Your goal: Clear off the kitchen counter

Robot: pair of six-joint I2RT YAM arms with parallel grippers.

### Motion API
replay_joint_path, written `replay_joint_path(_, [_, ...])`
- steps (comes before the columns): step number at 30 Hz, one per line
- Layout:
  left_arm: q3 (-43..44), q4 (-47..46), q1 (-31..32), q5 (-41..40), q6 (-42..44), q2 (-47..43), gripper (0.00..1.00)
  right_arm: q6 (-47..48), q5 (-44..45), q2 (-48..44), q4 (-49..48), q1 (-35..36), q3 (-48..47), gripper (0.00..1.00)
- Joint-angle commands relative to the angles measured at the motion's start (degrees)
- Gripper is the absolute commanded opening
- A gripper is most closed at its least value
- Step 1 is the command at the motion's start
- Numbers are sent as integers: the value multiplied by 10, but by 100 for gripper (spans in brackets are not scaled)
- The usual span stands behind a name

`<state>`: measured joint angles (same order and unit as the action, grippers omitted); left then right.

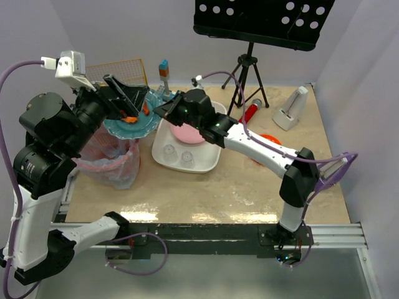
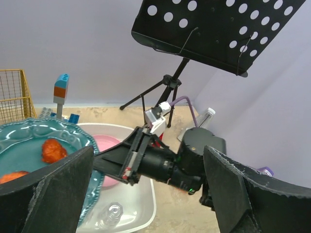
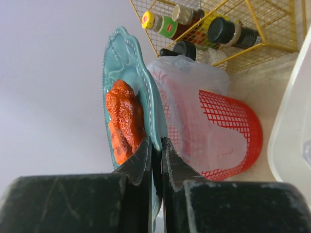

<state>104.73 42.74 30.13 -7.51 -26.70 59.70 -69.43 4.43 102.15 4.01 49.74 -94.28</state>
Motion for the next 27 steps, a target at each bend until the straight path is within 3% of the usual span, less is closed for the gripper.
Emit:
replay_joint_path(1, [9,9,-2,-13,-13,-12,98,-34,49,12,-104,28,-113,0])
replay_joint_path(9, [10,19,-2,-22,-9,-25,98,60,95,110,-71,59,-257,0])
replay_joint_path(27, [-35,4,-1,-27,-9,-53,98,297,163,154,-85,95,-324,0])
